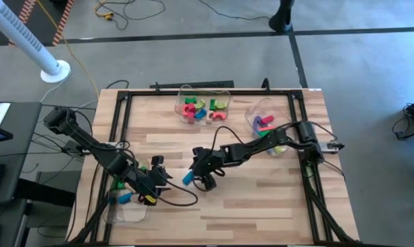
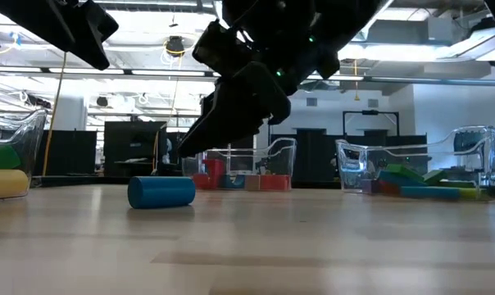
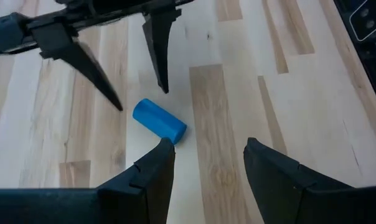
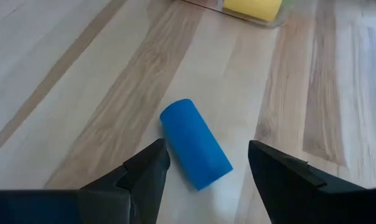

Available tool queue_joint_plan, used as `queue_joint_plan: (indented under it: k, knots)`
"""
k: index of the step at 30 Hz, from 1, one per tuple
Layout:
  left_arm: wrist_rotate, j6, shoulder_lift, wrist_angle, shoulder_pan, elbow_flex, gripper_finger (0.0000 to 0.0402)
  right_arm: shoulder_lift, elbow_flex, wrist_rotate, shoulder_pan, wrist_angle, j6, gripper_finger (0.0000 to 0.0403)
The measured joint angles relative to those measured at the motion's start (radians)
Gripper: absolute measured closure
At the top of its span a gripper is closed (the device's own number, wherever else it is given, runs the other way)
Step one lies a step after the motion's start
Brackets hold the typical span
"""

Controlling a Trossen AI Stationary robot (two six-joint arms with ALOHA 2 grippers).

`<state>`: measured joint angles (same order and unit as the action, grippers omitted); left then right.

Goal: Sort blocks by size
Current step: Put the blue cylindrical block into the left transparent bin

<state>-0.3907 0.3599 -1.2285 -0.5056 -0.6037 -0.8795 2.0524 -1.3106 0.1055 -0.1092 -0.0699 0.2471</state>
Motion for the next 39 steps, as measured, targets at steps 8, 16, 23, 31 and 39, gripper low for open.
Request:
queue_joint_plan:
  k: [8,16,23,31,39]
  knots:
    - [-0.017,0.006,0.0,0.005,-0.001,0.0,0.022,0.122,-0.03,0.028,-0.001,-0.075,-0.01,0.0148]
    - [-0.018,0.015,0.0,0.001,-0.004,0.0,0.022,0.146,-0.055,0.026,-0.001,-0.039,-0.013,0.0174]
    - [-0.018,0.012,0.0,-0.004,-0.004,0.0,0.022,0.145,-0.056,0.024,-0.003,-0.018,-0.024,0.0249]
    - [-0.022,0.037,0.0,-0.034,-0.004,0.0,0.022,0.12,-0.054,-0.007,-0.034,0.006,-0.063,0.0249]
    - [-0.055,0.046,0.0,-0.005,0.002,0.0,0.022,0.017,-0.055,-0.181,-0.096,0.032,-0.045,0.0247]
